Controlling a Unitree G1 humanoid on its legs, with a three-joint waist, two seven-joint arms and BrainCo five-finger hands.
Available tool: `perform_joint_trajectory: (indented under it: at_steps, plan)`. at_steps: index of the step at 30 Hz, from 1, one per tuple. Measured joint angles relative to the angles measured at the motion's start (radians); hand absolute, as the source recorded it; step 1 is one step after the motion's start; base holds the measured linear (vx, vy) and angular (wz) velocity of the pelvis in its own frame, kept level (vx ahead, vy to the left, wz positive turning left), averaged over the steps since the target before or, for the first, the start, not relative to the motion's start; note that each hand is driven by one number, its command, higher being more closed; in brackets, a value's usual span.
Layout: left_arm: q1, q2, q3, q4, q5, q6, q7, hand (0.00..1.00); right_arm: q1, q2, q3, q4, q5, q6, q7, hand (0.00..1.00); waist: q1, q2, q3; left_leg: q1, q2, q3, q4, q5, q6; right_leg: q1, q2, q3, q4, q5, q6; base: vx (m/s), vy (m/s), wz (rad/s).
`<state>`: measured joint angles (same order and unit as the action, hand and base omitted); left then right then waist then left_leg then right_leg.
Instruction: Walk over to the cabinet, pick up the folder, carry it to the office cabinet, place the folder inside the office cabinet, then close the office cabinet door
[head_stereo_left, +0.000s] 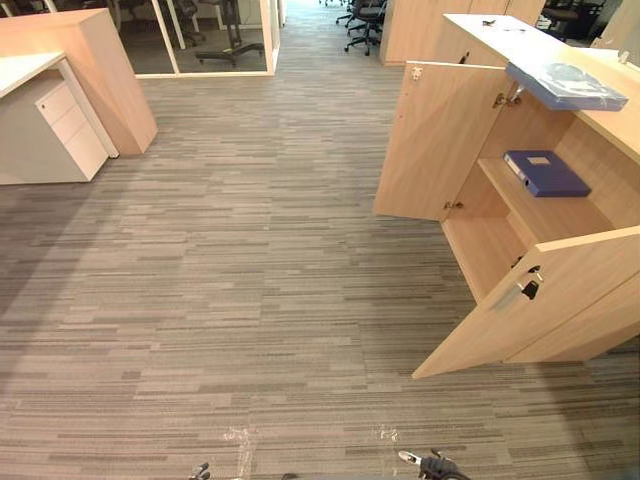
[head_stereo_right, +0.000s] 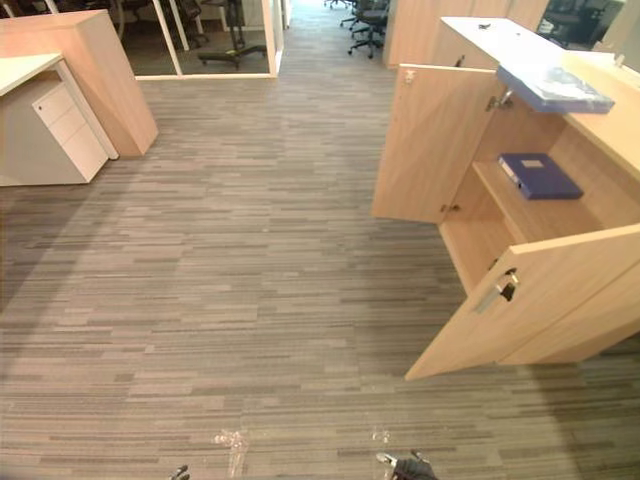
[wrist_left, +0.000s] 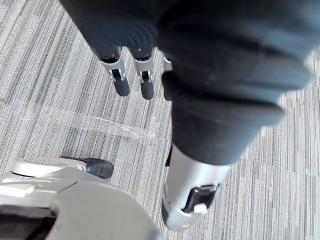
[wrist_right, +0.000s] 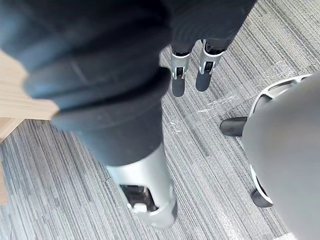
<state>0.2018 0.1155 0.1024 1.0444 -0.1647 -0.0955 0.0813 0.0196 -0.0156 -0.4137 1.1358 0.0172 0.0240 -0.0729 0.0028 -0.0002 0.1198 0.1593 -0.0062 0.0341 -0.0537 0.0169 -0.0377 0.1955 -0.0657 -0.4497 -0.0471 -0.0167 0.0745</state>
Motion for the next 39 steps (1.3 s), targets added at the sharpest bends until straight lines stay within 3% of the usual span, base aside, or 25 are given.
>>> perform_joint_trajectory:
  at_steps: [8,10,13,14,16,19,20,21,22,26,27,30,32,34,35,36,38,39]
  plan:
    - [0.007,0.009,-0.002,-0.032,0.012,0.001,-0.001,0.00,-0.012,0.007,-0.039,0.018,0.000,0.007,-0.001,0.00,-0.002,-0.017,0.014,-0.024,-0.016,-0.023,0.012,0.001,-0.003,0.005,-0.016,-0.044,0.004,-0.002,-0.002,0.02,0.004,0.13]
    - [0.004,0.016,-0.002,-0.063,0.011,0.001,-0.001,0.00,-0.028,0.008,-0.046,0.036,0.000,0.007,-0.002,0.00,-0.010,-0.024,0.034,-0.098,-0.023,-0.012,0.155,-0.057,-0.016,-0.001,-0.033,-0.072,0.028,-0.017,-0.011,-0.02,0.012,0.37]
    - [0.005,0.015,-0.004,-0.125,0.005,0.001,-0.002,0.00,-0.048,0.001,-0.065,0.040,0.000,0.014,-0.008,0.00,0.005,-0.023,0.076,-0.233,-0.009,0.098,0.458,-0.114,-0.069,0.016,-0.057,-0.081,0.047,-0.042,-0.030,-0.08,0.057,0.20]
    - [0.014,0.003,-0.004,-0.165,-0.009,-0.001,-0.001,0.00,-0.047,-0.018,-0.060,0.040,0.000,0.015,-0.010,0.00,0.016,-0.015,0.087,-0.317,0.021,0.163,0.631,-0.137,-0.065,0.025,-0.070,-0.076,0.059,-0.046,-0.028,-0.01,0.063,-0.02]
    - [0.032,-0.004,-0.002,-0.187,-0.015,-0.002,0.000,0.00,-0.044,-0.046,-0.026,0.040,0.000,0.016,-0.012,0.00,0.011,0.000,0.090,-0.361,0.080,0.200,0.680,-0.211,-0.029,0.035,-0.080,-0.061,0.067,-0.055,-0.016,0.01,0.127,-0.09]
    - [0.038,-0.005,0.008,-0.191,-0.039,-0.003,-0.001,0.00,-0.028,-0.065,0.000,0.036,0.002,0.007,-0.012,0.00,0.010,-0.001,0.090,-0.394,0.143,0.194,0.547,-0.206,-0.036,0.029,-0.127,-0.031,0.085,-0.059,0.025,0.11,0.268,-0.28]
    - [0.042,-0.012,0.019,-0.190,-0.041,-0.001,-0.001,0.00,-0.015,-0.075,0.013,0.035,0.002,-0.003,-0.009,0.00,0.008,0.002,0.088,-0.370,0.160,0.182,0.405,-0.171,-0.049,0.031,-0.152,-0.010,0.089,-0.062,0.058,0.21,0.391,-0.36]
    - [0.052,-0.021,0.027,-0.187,-0.042,0.002,0.000,0.00,0.004,-0.084,0.022,0.035,0.002,-0.006,-0.009,0.00,0.006,0.011,0.081,-0.335,0.164,0.223,0.322,-0.029,-0.050,0.041,-0.168,-0.002,0.080,-0.056,0.089,0.23,0.394,-0.34]
    - [0.052,-0.022,0.034,-0.186,-0.042,0.003,0.001,0.00,0.012,-0.079,0.022,0.037,0.002,-0.006,-0.009,0.00,0.002,0.014,0.081,-0.322,0.153,0.250,0.294,0.013,-0.015,0.046,-0.179,-0.002,0.068,-0.050,0.094,0.26,0.348,-0.31]
    - [0.043,-0.030,0.081,-0.186,-0.051,0.004,0.007,0.00,0.015,-0.052,0.018,0.038,0.002,-0.006,-0.007,0.00,0.008,-0.013,0.077,-0.308,0.104,0.330,0.327,-0.068,0.028,0.039,-0.201,-0.018,0.077,-0.011,0.079,0.27,0.182,-0.45]
    - [0.046,-0.033,0.098,-0.185,-0.055,0.004,0.008,0.00,0.010,-0.049,0.020,0.035,0.001,-0.007,-0.006,0.00,0.013,-0.009,0.071,-0.299,0.095,0.348,0.355,-0.090,0.042,0.049,-0.217,-0.008,0.048,0.017,0.100,0.24,0.137,-0.60]
    - [0.045,-0.035,0.107,-0.182,-0.077,0.000,0.010,0.00,0.010,-0.044,0.021,0.036,-0.001,-0.006,0.005,0.00,0.013,-0.016,0.041,-0.285,0.060,0.361,0.357,-0.106,0.056,0.058,-0.252,-0.006,0.016,0.041,0.109,0.25,0.149,-0.37]
    - [0.048,-0.047,0.116,-0.166,-0.086,0.000,0.010,0.00,0.012,-0.043,0.020,0.036,-0.001,-0.006,0.008,0.00,0.018,-0.006,0.030,-0.230,0.025,0.366,0.308,-0.121,0.059,0.051,-0.292,0.012,0.056,0.044,0.107,0.21,0.142,-0.48]
    - [0.054,-0.075,0.118,-0.161,-0.086,0.000,0.010,0.00,0.021,-0.074,0.010,0.035,-0.003,-0.005,0.017,0.00,0.016,0.024,0.011,-0.165,-0.017,0.368,0.221,-0.128,0.058,-0.013,-0.350,0.017,0.219,0.042,0.104,0.17,0.201,-0.29]
    - [0.057,-0.082,0.111,-0.163,-0.085,-0.001,0.009,0.00,0.025,-0.090,-0.002,0.032,-0.003,-0.005,0.022,0.00,0.014,0.038,0.003,-0.130,-0.037,0.367,0.181,-0.129,0.058,-0.057,-0.394,0.006,0.351,0.024,0.071,0.13,0.260,0.04]
    - [0.055,-0.084,0.100,-0.165,-0.085,-0.002,0.007,0.00,0.035,-0.105,-0.004,-0.011,-0.007,-0.018,0.019,0.00,0.005,0.042,0.005,-0.083,-0.068,0.363,0.156,-0.137,0.075,-0.125,-0.486,-0.026,0.603,-0.009,-0.042,0.10,0.239,0.18]
    - [0.058,-0.070,0.091,-0.162,-0.084,0.000,0.004,0.00,0.043,-0.121,0.004,-0.041,-0.009,-0.021,0.021,0.00,-0.013,0.022,0.014,-0.024,-0.090,0.345,0.152,-0.152,0.097,-0.212,-0.575,-0.073,0.956,-0.008,-0.146,0.11,0.140,0.32]
    - [0.055,-0.067,0.079,-0.162,-0.083,0.001,0.004,0.00,0.040,-0.121,0.006,-0.039,-0.007,-0.021,0.021,0.00,-0.013,0.029,0.012,0.012,-0.087,0.338,0.141,-0.153,0.099,-0.245,-0.562,-0.099,1.044,-0.029,-0.122,0.14,0.023,0.25]
